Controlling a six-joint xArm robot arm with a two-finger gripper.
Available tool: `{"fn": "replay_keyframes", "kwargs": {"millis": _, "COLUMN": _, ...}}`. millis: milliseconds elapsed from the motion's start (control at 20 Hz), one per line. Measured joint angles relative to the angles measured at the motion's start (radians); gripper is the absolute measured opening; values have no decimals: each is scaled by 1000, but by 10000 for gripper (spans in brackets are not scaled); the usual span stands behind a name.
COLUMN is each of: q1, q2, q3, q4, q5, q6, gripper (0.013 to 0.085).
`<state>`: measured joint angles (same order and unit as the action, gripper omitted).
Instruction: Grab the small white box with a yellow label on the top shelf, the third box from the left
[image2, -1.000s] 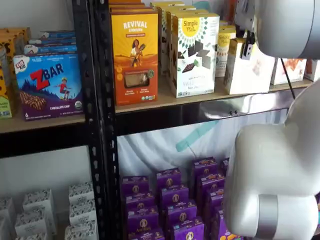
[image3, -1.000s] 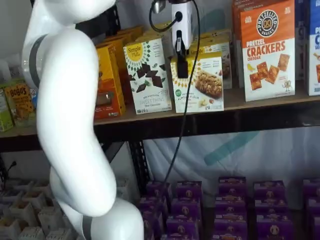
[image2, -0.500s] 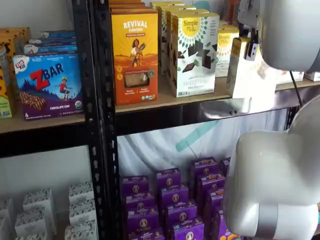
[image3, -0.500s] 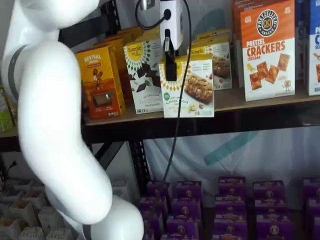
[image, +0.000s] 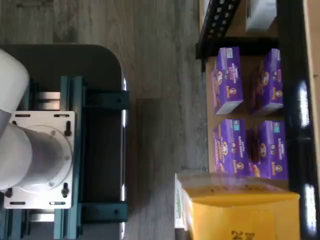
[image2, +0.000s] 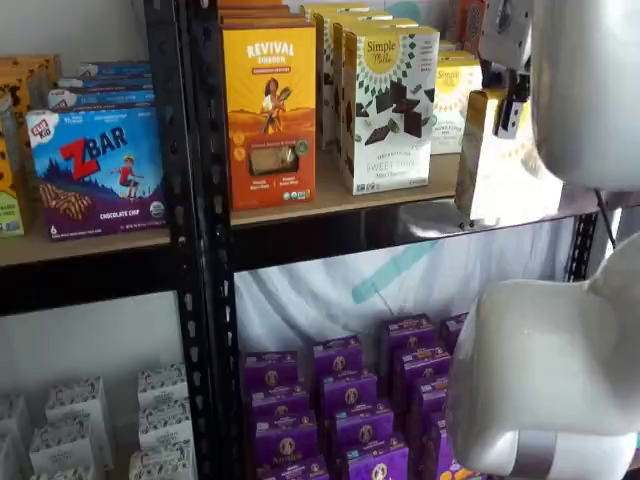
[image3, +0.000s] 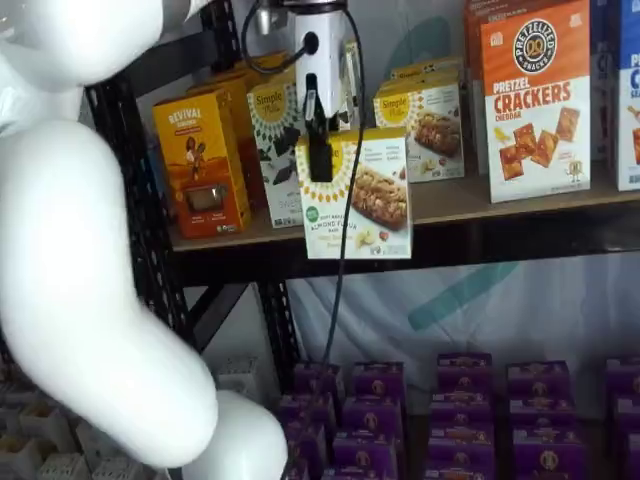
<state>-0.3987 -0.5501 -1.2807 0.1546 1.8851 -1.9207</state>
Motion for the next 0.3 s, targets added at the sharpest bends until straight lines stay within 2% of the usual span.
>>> {"fn": "replay_keyframes", "kwargs": {"millis": 300, "q1": 25, "q2": -63, "q3": 62, "q4": 1, "q5": 6, "q6": 26, "gripper": 370}}
